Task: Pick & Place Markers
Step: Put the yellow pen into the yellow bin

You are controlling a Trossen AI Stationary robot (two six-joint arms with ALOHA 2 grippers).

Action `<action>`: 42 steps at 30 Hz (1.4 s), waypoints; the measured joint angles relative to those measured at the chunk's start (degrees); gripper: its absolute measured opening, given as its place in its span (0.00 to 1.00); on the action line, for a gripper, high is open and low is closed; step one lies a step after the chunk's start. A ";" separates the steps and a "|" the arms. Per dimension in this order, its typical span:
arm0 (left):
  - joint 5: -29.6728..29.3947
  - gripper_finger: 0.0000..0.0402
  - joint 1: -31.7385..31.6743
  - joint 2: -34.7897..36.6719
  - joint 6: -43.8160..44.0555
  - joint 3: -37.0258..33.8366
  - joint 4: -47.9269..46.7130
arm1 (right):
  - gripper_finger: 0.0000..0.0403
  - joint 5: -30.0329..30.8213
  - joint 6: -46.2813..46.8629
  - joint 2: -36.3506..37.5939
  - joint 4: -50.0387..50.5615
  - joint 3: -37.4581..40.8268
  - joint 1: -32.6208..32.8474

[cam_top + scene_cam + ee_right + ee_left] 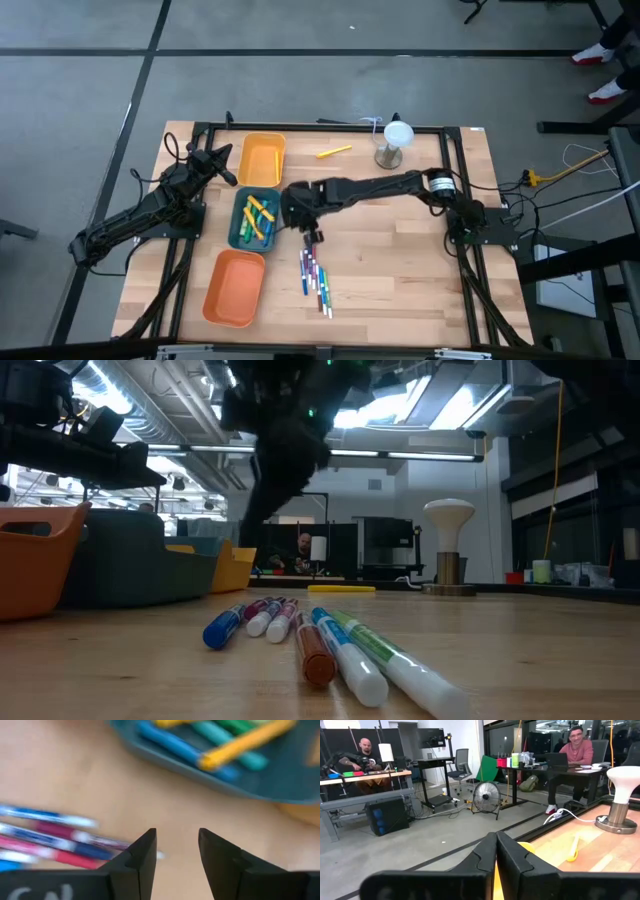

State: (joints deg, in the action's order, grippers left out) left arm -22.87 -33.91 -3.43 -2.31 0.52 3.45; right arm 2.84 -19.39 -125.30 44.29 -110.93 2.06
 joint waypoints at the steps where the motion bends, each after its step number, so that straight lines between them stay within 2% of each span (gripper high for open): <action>1: -0.03 0.03 0.02 0.01 0.00 -0.01 0.03 | 0.36 0.87 -1.87 0.18 0.36 0.08 -0.91; 6: -0.01 0.02 0.01 -0.07 0.00 -0.01 0.10 | 0.36 3.83 -7.04 1.18 0.22 0.12 -6.46; 16: -0.02 0.03 0.02 -0.08 0.00 -0.01 0.14 | 0.36 0.72 -6.97 1.62 0.67 0.15 -18.23; 24: -0.02 0.02 0.02 -0.08 0.00 -0.01 0.14 | 0.36 -0.11 -18.50 1.61 -0.37 0.15 -25.02; 34: -0.02 0.02 0.00 -0.08 0.00 -0.01 0.14 | 0.36 -10.76 -25.47 1.15 -0.11 0.15 -30.99; 42: -0.02 0.02 0.02 -0.08 0.00 -0.01 0.14 | 0.36 -17.84 -26.32 -1.17 2.52 0.15 -32.68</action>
State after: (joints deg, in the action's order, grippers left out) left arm -22.90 -33.89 -3.51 -2.31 0.51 3.60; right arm -15.00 -45.71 -126.47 46.80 -110.78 -30.62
